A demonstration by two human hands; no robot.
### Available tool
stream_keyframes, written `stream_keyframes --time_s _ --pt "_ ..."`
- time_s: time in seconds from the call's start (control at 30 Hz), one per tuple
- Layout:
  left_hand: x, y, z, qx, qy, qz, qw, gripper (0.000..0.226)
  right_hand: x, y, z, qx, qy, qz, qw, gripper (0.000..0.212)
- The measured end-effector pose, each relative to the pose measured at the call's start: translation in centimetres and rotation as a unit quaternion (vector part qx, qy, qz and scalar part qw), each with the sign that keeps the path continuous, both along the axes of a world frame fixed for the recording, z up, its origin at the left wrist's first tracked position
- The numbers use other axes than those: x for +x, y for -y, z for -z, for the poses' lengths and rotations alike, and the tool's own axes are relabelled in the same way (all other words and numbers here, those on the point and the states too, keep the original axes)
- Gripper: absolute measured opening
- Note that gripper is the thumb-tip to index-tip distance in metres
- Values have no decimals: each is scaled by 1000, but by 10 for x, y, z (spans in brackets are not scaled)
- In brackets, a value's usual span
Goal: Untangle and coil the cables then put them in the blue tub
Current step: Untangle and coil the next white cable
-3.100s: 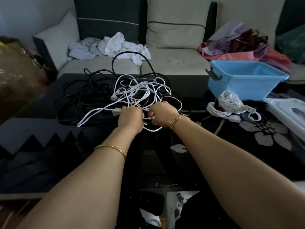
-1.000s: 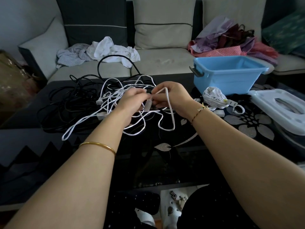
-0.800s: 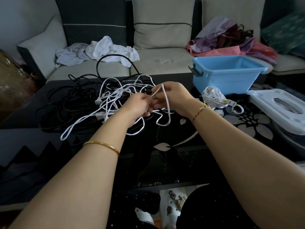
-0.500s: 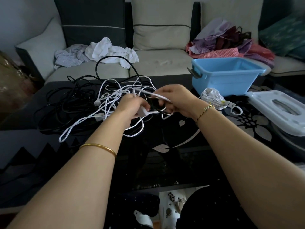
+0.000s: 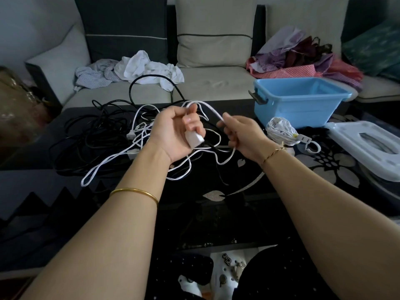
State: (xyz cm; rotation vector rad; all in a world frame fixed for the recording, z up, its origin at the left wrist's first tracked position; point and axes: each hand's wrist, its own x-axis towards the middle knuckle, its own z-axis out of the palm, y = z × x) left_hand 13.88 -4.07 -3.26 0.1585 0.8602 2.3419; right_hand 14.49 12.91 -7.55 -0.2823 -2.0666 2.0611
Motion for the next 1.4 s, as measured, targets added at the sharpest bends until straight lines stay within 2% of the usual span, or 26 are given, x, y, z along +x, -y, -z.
stream_keyframes --time_s 0.07,0.13,0.27,0.37,0.47,0.53,0.57,0.63,0.73,0.77,0.87,1.03,1.17,1.3,1.37,1.4 --pt "-4 0 -2 57 6 -34 998 20 2 10 4 79 39 -37 995 42" --pt "-10 2 -1 86 2 -93 992 28 7 24 6 109 83 -104 985 47" --pt "-27 18 7 126 13 -205 971 24 19 35 -2 165 128 -254 945 28" --pt "-33 22 16 47 -2 -246 968 28 28 34 -20 202 169 -335 905 26" --pt "-33 19 18 -29 -41 -279 959 48 35 35 -38 274 213 -399 849 30" --pt "-33 20 19 -77 -69 -285 953 54 41 35 -47 312 228 -431 815 29" --pt "-33 21 20 -111 -85 -283 949 55 42 34 -51 329 219 -435 809 27" --pt "-29 21 25 -195 -133 -263 935 56 41 32 -57 349 157 -396 835 22" --pt "-17 13 28 -302 -226 -208 903 62 33 24 -61 325 31 -241 914 22" --pt "-14 9 29 -326 -252 -186 892 65 30 22 -61 318 0 -188 929 21" --pt "-11 -3 27 -376 -297 -111 870 58 25 17 -61 315 -63 -85 943 18" --pt "3 -14 17 -318 -253 -9 914 23 19 6 -52 340 -111 17 934 14" --pt "2 -16 14 -298 -245 5 923 30 12 -1 -43 326 -141 69 932 13" --pt "3 -16 13 -274 -249 64 927 33 10 -4 -34 327 -132 95 931 15" --pt "3 -15 10 -224 -219 86 946 33 9 -1 -32 299 -121 84 943 17" --pt "3 -14 8 -201 -200 87 955 33 8 1 -30 254 -105 72 959 17"
